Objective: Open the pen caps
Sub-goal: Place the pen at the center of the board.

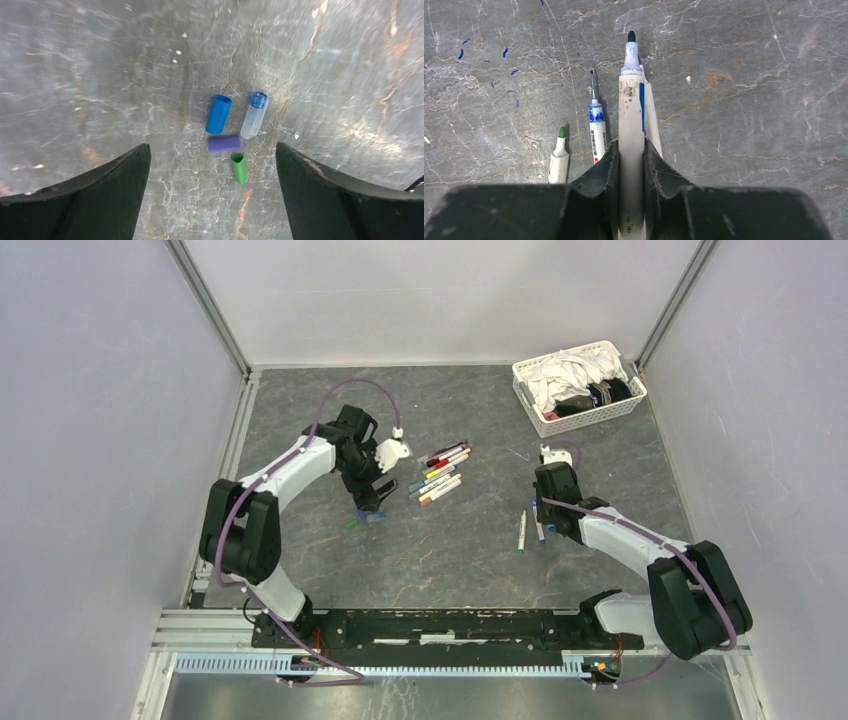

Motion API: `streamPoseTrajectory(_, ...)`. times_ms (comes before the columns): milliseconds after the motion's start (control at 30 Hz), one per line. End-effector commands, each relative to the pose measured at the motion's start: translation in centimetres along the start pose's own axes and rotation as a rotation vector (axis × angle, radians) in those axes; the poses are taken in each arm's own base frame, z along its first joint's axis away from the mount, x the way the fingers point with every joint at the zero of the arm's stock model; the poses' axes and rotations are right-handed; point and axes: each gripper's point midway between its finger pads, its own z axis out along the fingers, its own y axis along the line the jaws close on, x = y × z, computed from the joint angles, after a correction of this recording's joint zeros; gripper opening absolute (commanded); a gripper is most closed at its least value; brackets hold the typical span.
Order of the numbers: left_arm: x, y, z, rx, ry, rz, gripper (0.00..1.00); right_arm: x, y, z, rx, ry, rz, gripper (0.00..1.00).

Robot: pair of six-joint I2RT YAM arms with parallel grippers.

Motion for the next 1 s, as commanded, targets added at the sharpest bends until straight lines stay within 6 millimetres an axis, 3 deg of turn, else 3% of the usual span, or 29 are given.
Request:
streamPoseTrajectory(0, -3.9, 0.3, -5.2, -0.044, -0.151, -0.03, 1.0, -1.1, 0.8, 0.6, -0.033, -0.026, -0.003, 0.03)
streamPoseTrajectory(100, -4.8, 0.7, -7.5, -0.08, -0.192, -0.048, 1.0, -0.6, 1.1, 0.8, -0.044, -0.002, -0.013, 0.1)
streamPoseTrajectory(200, -5.5, 1.1, -9.9, -0.121, -0.228, -0.065, 1.0, 0.1, 0.8, 0.9, -0.032, 0.026, -0.023, 0.23)
streamPoseTrajectory(367, -5.8, 2.0, -13.6, -0.192, -0.282, -0.085, 1.0, 0.1, 0.8, 0.3, -0.037, 0.032, -0.011, 0.31)
streamPoseTrajectory(467, -5.7, 2.1, -14.9, -0.215, -0.307, -0.094, 1.0, -0.1, 0.8, -0.2, -0.044, 0.031, -0.013, 0.37)
streamPoseTrajectory(533, -5.6, 2.0, -15.4, -0.223, -0.32, -0.1, 1.0, -0.2, 0.7, -0.5, -0.047, 0.028, -0.018, 0.35)
streamPoseTrajectory(700, -5.4, 2.3, -16.3, -0.259, -0.334, -0.12, 1.0, -0.4, 0.0, -0.9, -0.013, 0.016, -0.001, 0.11)
streamPoseTrajectory(967, -4.4, 5.6, -21.1, -0.518, -0.401, -0.141, 1.0, 1.0, -1.6, 0.3, 0.052, 0.054, 0.035, 0.05)
